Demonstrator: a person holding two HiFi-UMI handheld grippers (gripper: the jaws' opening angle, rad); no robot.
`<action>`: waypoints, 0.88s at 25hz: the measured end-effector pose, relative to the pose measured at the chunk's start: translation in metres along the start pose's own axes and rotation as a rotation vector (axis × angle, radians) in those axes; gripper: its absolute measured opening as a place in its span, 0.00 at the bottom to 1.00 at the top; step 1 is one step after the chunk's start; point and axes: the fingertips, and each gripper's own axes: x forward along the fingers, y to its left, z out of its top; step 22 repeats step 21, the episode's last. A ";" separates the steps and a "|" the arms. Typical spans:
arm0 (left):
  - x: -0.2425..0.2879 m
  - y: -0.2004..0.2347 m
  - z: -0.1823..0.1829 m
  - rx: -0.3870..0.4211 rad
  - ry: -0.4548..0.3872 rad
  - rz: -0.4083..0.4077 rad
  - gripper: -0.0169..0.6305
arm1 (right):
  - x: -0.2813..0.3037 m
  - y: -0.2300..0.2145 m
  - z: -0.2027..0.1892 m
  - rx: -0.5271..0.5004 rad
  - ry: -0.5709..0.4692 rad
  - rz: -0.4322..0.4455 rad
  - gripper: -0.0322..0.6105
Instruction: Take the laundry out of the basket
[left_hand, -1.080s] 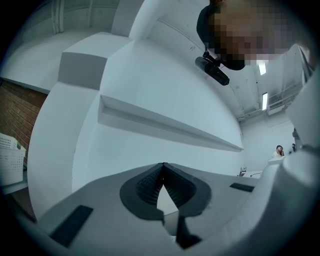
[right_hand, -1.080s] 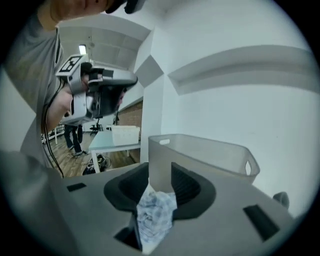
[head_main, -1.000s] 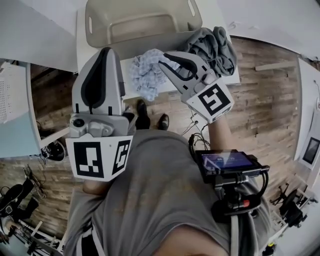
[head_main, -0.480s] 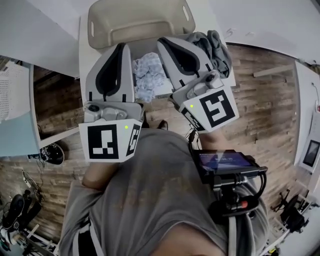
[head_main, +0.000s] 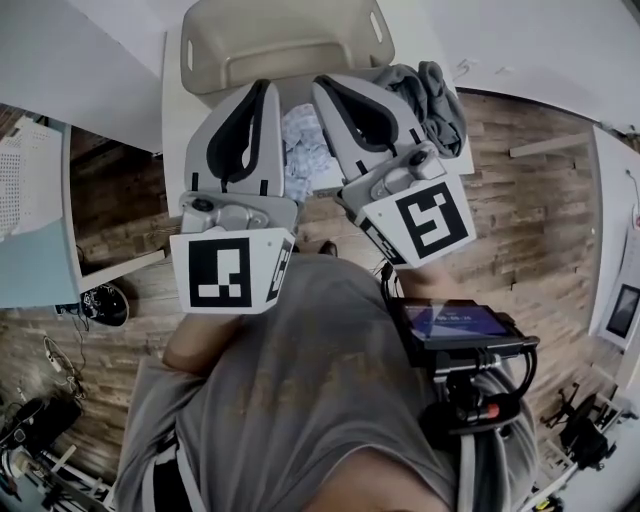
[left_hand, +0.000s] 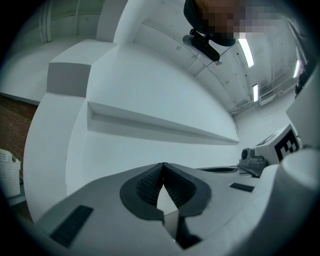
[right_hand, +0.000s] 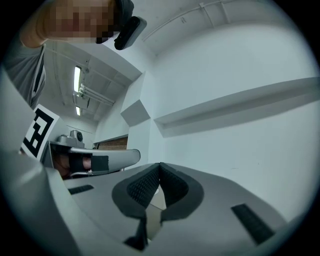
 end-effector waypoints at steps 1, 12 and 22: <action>0.000 0.000 0.000 0.001 -0.002 0.000 0.04 | 0.000 0.000 0.000 0.003 -0.002 0.000 0.06; 0.001 -0.001 -0.002 -0.001 0.009 -0.008 0.04 | 0.000 -0.001 -0.002 0.019 0.000 0.001 0.06; -0.002 -0.001 -0.006 0.003 0.017 -0.008 0.04 | 0.000 0.000 -0.008 0.034 0.009 0.006 0.06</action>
